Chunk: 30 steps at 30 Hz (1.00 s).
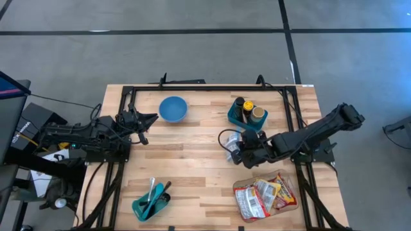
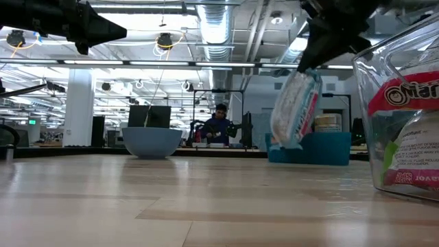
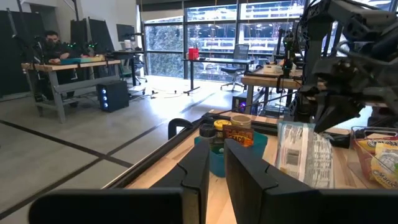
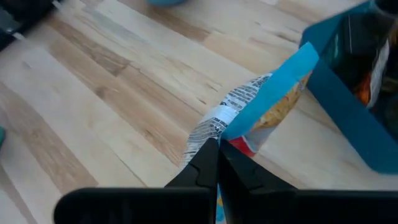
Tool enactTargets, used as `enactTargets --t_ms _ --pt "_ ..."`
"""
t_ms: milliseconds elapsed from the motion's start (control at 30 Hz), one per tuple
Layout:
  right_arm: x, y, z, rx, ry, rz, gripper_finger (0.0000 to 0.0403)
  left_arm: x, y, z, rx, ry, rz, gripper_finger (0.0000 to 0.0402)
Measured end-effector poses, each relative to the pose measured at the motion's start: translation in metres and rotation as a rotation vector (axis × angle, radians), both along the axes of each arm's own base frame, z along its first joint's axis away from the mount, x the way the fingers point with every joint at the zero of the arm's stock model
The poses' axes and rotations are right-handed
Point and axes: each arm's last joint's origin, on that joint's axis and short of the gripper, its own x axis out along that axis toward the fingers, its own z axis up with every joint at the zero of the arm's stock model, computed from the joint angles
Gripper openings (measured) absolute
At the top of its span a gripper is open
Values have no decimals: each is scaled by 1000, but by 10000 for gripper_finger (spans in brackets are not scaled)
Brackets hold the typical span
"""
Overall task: Pick & Place Food Item
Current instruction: Put the blue noodle pack into the transparent bin
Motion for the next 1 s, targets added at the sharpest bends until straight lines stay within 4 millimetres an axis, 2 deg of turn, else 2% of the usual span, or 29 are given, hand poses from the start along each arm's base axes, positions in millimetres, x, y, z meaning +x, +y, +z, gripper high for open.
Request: enactTargets --t_ms 267,467,867,1000 --pt "6 5 22 -43 -11 83 0 0 0 0 0 0 0 44" --pt "3 17 46 -56 -18 148 0 0 0 0 0 0 0 44" --pt "-17 45 97 -62 -25 266 0 0 0 0 0 0 0 44" --pt "-29 54 112 -14 -27 267 0 0 0 0 0 0 -1 44"
